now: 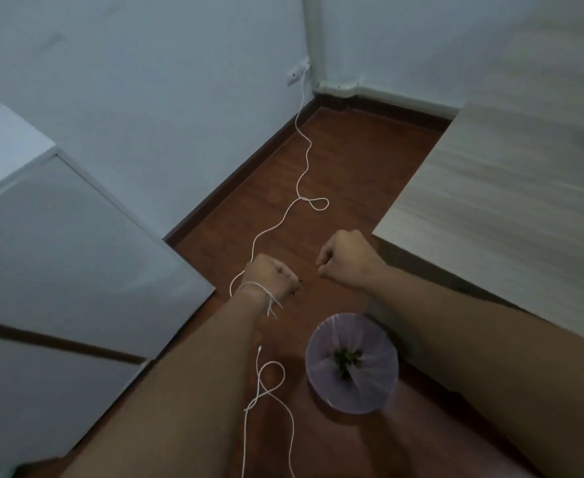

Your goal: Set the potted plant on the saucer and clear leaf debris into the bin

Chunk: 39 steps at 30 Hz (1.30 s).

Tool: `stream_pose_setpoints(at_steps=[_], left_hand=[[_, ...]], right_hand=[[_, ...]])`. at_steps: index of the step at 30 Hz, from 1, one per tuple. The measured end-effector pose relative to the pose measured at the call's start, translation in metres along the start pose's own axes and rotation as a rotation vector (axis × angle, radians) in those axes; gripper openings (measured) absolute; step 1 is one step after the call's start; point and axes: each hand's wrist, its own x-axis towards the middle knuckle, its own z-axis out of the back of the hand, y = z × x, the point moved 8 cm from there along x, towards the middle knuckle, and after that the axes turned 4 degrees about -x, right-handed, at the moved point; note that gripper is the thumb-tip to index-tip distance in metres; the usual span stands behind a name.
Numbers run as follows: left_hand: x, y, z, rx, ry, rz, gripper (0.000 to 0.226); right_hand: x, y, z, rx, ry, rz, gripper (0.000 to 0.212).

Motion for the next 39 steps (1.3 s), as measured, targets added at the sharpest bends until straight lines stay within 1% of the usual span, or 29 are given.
stream_pose_setpoints(at_steps=[5, 8, 13, 15, 18, 21, 23, 24, 26, 28, 33, 35, 39], left_hand=[[-0.006, 0.086, -0.056, -0.130, 0.035, 0.197, 0.008], [-0.013, 0.114, -0.082, -0.161, 0.043, 0.250, 0.009], [-0.010, 0.116, -0.101, -0.173, 0.030, 0.201, 0.013], [-0.009, 0.109, -0.106, -0.149, 0.046, 0.175, 0.014], [-0.006, 0.102, -0.115, -0.094, 0.058, 0.137, 0.021], [-0.005, 0.100, -0.124, -0.061, 0.095, 0.126, 0.018], [-0.006, 0.102, -0.127, -0.055, 0.090, 0.125, 0.015], [-0.007, 0.103, -0.128, -0.059, 0.084, 0.119, 0.017], [-0.008, 0.103, -0.130, -0.056, 0.072, 0.102, 0.023], [-0.008, 0.104, -0.132, -0.061, 0.077, 0.089, 0.020], [-0.008, 0.106, -0.135, -0.068, 0.067, 0.045, 0.036], [-0.011, 0.101, -0.133, -0.044, 0.068, 0.007, 0.040], [-0.014, 0.099, -0.129, 0.045, 0.066, -0.030, 0.034]], right_hand=[[-0.027, -0.054, -0.081, 0.005, 0.154, -0.165, 0.009], [-0.033, -0.076, -0.098, -0.011, 0.142, -0.221, 0.011], [-0.032, -0.090, -0.109, -0.005, 0.151, -0.229, 0.012], [-0.031, -0.095, -0.111, 0.000, 0.139, -0.245, 0.012], [-0.032, -0.101, -0.114, 0.009, 0.131, -0.261, 0.012], [-0.032, -0.105, -0.119, 0.022, 0.165, -0.261, 0.017], [-0.032, -0.109, -0.120, 0.021, 0.176, -0.255, 0.018], [-0.032, -0.112, -0.119, 0.016, 0.174, -0.266, 0.019], [-0.034, -0.121, -0.119, 0.001, 0.174, -0.300, 0.029], [-0.033, -0.131, -0.122, -0.017, 0.187, -0.306, 0.033], [-0.037, -0.144, -0.127, -0.007, 0.214, -0.301, 0.016], [-0.039, -0.145, -0.128, 0.015, 0.206, -0.301, 0.018], [-0.040, -0.145, -0.131, -0.007, 0.214, -0.250, 0.024]])
